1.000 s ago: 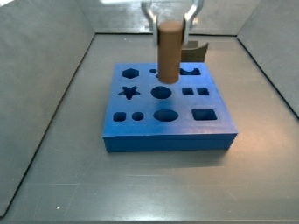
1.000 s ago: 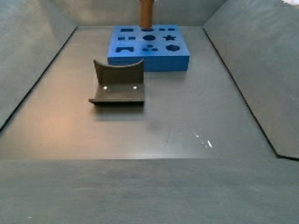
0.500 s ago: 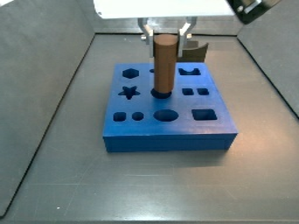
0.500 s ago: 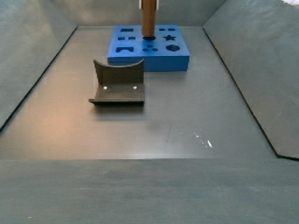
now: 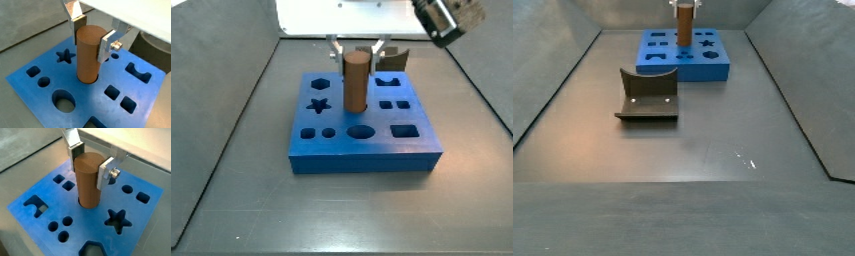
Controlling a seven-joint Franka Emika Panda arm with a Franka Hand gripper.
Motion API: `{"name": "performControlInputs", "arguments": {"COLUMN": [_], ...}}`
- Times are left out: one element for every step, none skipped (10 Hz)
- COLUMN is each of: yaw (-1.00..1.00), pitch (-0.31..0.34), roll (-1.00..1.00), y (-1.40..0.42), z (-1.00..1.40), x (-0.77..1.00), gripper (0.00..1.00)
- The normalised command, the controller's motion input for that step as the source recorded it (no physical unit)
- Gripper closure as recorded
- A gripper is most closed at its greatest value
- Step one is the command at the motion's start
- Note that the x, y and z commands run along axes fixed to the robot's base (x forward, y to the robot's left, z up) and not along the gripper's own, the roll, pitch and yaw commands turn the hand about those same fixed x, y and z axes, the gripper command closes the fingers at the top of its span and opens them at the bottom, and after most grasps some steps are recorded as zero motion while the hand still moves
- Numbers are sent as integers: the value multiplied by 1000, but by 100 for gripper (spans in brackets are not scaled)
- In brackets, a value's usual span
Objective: Insert the round object.
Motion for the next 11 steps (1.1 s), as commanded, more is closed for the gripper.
{"name": "performControlInputs", "arguments": {"yaw": [0,0,0,0,0,-9,0,-3,-29,0,0], "pitch": [-47,-34,-14,-10,0,0,0,0,7,24,0], "roll": [43,37,53,51,41,24,33,21,0,0,0], "y": [-46,-37,-63,-51,-51,-17,-37,-34,0,0,0], "z": [-323,-289,-237,-283,-317,-257,-280,-291,-131,0,0], "x": [0,0,0,26,109,103,131,186,169,23,0], "gripper": [100,100,100,100,100,100,100,100,100,100,100]}}
